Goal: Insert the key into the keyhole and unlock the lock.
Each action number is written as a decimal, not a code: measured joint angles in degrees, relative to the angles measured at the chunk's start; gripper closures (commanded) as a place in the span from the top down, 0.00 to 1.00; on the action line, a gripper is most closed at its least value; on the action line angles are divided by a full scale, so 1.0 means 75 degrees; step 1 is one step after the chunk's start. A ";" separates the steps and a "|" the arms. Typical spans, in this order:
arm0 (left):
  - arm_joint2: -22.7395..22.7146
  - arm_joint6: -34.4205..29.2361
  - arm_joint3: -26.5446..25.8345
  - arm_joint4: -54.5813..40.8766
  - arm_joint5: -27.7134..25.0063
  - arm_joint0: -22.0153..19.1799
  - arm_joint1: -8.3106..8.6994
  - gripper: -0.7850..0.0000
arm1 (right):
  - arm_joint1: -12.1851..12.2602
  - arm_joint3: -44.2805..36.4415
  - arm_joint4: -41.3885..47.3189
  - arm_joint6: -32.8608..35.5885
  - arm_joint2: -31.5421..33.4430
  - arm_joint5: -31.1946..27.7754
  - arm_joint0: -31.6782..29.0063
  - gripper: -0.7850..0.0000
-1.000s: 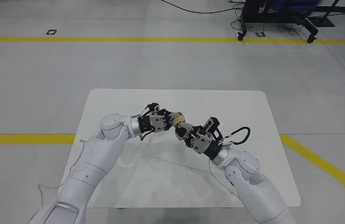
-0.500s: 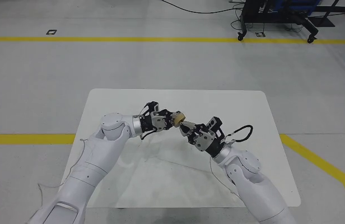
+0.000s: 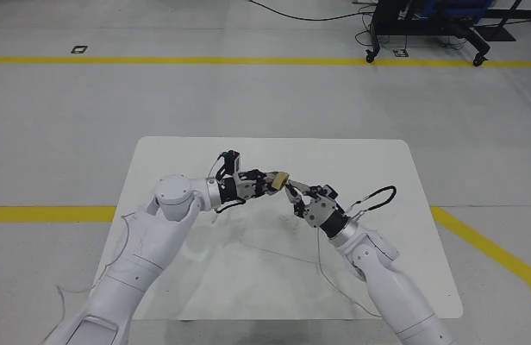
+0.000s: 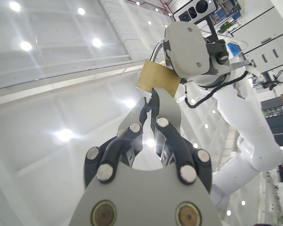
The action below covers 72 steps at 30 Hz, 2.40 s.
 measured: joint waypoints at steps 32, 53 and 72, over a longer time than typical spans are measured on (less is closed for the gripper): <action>-0.0242 0.0809 -0.0776 0.0917 -0.0639 0.0459 0.0096 0.00 | -0.0053 0.0059 0.0148 -0.0118 0.0263 0.0334 -0.0065 1.00; -0.0038 0.0458 -0.0856 0.1172 -0.0541 0.0462 0.0080 0.00 | 0.0322 -0.2260 -0.3533 -0.2185 0.2604 -0.0830 -0.1495 1.00; 0.1715 -0.0596 -0.0098 0.3779 0.1183 -0.0429 -0.0078 0.27 | 0.0324 -0.2307 -0.3567 -0.2237 0.2647 -0.0819 -0.1519 1.00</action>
